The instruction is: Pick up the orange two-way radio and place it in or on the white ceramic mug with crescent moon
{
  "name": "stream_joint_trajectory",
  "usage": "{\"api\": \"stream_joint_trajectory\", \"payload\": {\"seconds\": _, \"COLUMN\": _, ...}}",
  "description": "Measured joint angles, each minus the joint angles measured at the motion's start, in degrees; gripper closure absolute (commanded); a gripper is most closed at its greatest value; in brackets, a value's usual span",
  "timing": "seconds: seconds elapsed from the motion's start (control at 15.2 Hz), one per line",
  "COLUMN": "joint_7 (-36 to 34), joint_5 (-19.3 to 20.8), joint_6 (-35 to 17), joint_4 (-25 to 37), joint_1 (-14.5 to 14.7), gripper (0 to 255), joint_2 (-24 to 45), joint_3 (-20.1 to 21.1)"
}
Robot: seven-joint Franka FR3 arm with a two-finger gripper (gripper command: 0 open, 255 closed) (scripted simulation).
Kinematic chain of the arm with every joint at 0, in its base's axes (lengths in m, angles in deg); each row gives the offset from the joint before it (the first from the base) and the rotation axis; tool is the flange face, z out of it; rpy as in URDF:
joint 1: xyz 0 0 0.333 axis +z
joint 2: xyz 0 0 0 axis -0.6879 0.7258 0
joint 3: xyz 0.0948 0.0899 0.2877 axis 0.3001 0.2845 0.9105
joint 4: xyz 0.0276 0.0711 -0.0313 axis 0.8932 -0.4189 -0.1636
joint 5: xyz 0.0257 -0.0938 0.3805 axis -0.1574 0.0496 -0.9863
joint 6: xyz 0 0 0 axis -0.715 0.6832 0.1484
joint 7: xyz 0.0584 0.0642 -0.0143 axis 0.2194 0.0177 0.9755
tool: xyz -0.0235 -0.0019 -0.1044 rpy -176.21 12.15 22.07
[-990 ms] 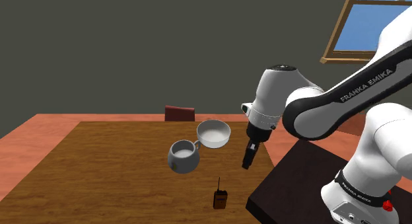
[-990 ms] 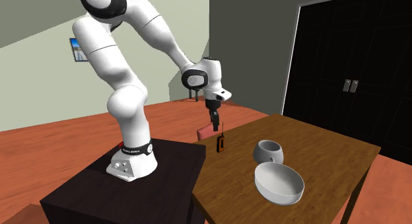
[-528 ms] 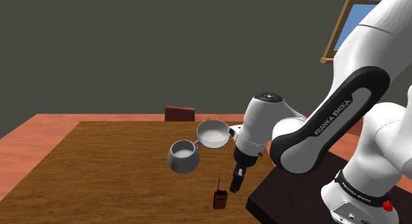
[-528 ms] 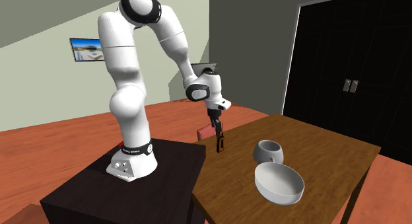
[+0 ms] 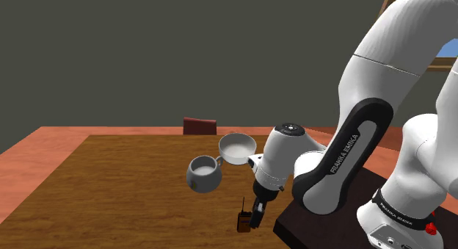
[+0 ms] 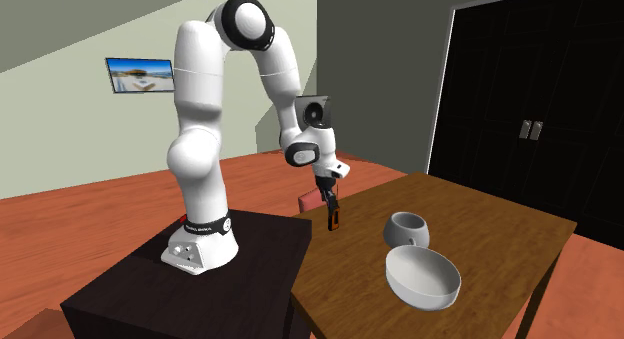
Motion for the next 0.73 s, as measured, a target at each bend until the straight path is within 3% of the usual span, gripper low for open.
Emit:
{"api": "stream_joint_trajectory", "payload": {"seconds": 0.53, "joint_7": -0.38, "joint_5": 0.58, "joint_6": -1.37, "joint_4": 0.61, "joint_1": 0.56, "gripper": 0, "joint_2": 1.91, "joint_3": -0.55}}
{"api": "stream_joint_trajectory", "payload": {"seconds": 0.59, "joint_7": -0.38, "joint_5": 0.58, "joint_6": -1.37, "joint_4": 0.61, "joint_1": 0.56, "gripper": 255, "joint_2": 1.91, "joint_3": -0.55}}
{"api": "stream_joint_trajectory", "payload": {"seconds": 0.73, "joint_7": -0.38, "joint_5": 0.58, "joint_6": -1.37, "joint_4": 0.61, "joint_1": 0.56, "gripper": 255, "joint_2": 1.91, "joint_3": -0.55}}
